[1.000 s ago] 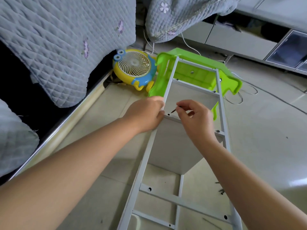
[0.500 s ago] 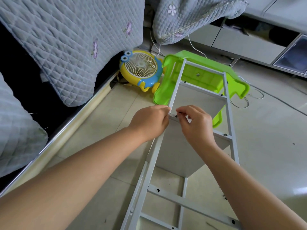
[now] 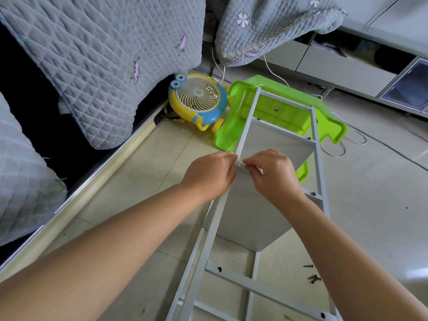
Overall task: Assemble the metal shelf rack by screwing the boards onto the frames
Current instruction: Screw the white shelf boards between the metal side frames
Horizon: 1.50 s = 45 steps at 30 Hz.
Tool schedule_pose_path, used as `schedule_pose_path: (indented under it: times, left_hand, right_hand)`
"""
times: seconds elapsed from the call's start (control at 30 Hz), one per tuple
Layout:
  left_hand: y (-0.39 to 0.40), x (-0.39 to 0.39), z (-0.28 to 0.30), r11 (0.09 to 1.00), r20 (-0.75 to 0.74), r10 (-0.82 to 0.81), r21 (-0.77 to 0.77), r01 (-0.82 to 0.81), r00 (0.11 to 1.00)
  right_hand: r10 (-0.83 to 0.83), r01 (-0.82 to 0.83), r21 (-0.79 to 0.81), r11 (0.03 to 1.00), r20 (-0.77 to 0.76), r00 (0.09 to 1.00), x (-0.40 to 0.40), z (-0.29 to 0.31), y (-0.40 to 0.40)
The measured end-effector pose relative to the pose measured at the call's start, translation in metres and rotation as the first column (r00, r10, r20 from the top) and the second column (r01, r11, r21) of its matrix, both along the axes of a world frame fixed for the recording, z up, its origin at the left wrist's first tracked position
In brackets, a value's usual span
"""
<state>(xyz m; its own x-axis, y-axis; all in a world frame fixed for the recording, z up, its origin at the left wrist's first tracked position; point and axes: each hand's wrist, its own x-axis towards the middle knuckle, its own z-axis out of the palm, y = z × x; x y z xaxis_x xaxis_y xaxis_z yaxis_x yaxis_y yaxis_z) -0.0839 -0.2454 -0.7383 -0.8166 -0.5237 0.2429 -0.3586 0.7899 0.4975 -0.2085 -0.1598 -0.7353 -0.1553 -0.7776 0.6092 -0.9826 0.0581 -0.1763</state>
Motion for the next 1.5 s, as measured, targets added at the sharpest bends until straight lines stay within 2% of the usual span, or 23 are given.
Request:
schedule_pose_path:
  times: [0.2, 0.33, 0.4, 0.5, 0.63, 0.7, 0.77, 0.8, 0.87, 0.93, 1.0, 1.03, 1.1, 1.2, 1.3, 1.4, 1.43, 1.5]
  left_hand:
    - [0.005, 0.003, -0.002, 0.999, -0.026, 0.020, 0.051, -0.018, 0.999]
    - [0.005, 0.004, -0.001, 0.999, -0.027, 0.010, 0.048, -0.009, 1.000]
    - [0.004, 0.004, 0.000, 0.999, -0.018, -0.007, 0.032, 0.007, 1.000]
    - [0.001, 0.006, 0.001, 0.999, -0.045, -0.025, -0.047, 0.023, 0.999]
    - [0.003, 0.004, 0.007, 0.969, -0.113, -0.098, -0.238, 0.069, 0.989]
    - [0.013, -0.005, 0.011, 0.925, -0.062, -0.159, -0.358, 0.127, 0.985]
    - [0.029, -0.020, 0.012, 0.866, 0.000, -0.236, -0.453, 0.211, 0.972]
    - [0.041, -0.028, 0.014, 0.857, 0.086, -0.273, -0.430, 0.283, 0.958]
    - [0.066, -0.041, 0.015, 0.871, 0.307, -0.262, -0.334, 0.361, 0.915]
    - [0.081, -0.052, 0.009, 0.887, 0.453, -0.212, -0.283, 0.365, 0.866]
    - [0.090, -0.058, 0.006, 0.896, 0.447, -0.158, -0.309, 0.318, 0.880]
    - [0.092, -0.060, 0.004, 0.895, 0.436, -0.135, -0.332, 0.298, 0.890]
    - [0.095, -0.060, 0.003, 0.888, 0.451, -0.108, -0.358, 0.290, 0.886]
    - [0.096, -0.057, 0.001, 0.881, 0.472, -0.100, -0.367, 0.298, 0.876]
    - [0.096, -0.056, -0.001, 0.874, 0.479, -0.074, -0.391, 0.287, 0.875]
    - [0.100, -0.056, -0.006, 0.866, 0.459, -0.045, -0.425, 0.264, 0.888]
    - [0.100, -0.056, -0.006, 0.867, 0.451, -0.044, -0.426, 0.258, 0.892]
    - [0.100, -0.056, -0.006, 0.871, 0.430, -0.061, -0.418, 0.258, 0.901]
  right_hand:
    - [-0.006, 0.007, -0.025, 1.000, 0.043, 0.999, 0.007, -0.002, 0.003]
    - [-0.005, 0.004, 0.011, 1.000, 0.066, 0.998, 0.010, -0.003, 0.005]
    - [-0.002, -0.004, 0.039, 0.999, 0.152, 0.988, 0.009, -0.002, 0.013]
    - [-0.060, 0.042, 0.061, 0.997, 0.343, 0.937, 0.002, 0.005, 0.035]
    - [-0.241, 0.280, -0.081, 0.957, 0.320, 0.916, -0.024, 0.009, 0.084]
    - [-0.394, 0.460, -0.101, 0.882, 0.380, 0.837, -0.043, 0.000, 0.118]
    - [-0.523, 0.611, -0.014, 0.791, 0.504, 0.688, -0.059, -0.022, 0.154]
    - [-0.586, 0.657, 0.074, 0.750, 0.535, 0.609, -0.066, -0.037, 0.172]
    - [-0.730, 0.674, 0.319, 0.666, 0.463, 0.503, -0.070, -0.076, 0.208]
    - [-0.814, 0.570, 0.593, 0.569, 0.306, 0.494, -0.061, -0.115, 0.237]
    - [-0.811, 0.379, 0.824, 0.421, 0.154, 0.565, -0.043, -0.149, 0.257]
    - [-0.800, 0.309, 0.891, 0.332, 0.093, 0.593, -0.033, -0.162, 0.264]
    - [-0.817, 0.267, 0.943, 0.202, 0.012, 0.577, -0.013, -0.184, 0.275]
    - [-0.875, 0.343, 0.933, 0.104, -0.078, 0.478, 0.005, -0.202, 0.287]
    - [-0.859, 0.397, 0.913, 0.089, -0.131, 0.494, 0.008, -0.212, 0.291]
    - [-0.870, 0.397, 0.910, 0.124, -0.093, 0.485, 0.003, -0.213, 0.293]
    - [-0.896, 0.409, 0.897, 0.169, -0.033, 0.442, 0.000, -0.212, 0.291]
    - [-0.943, 0.440, 0.852, 0.286, 0.169, 0.285, -0.009, -0.203, 0.281]
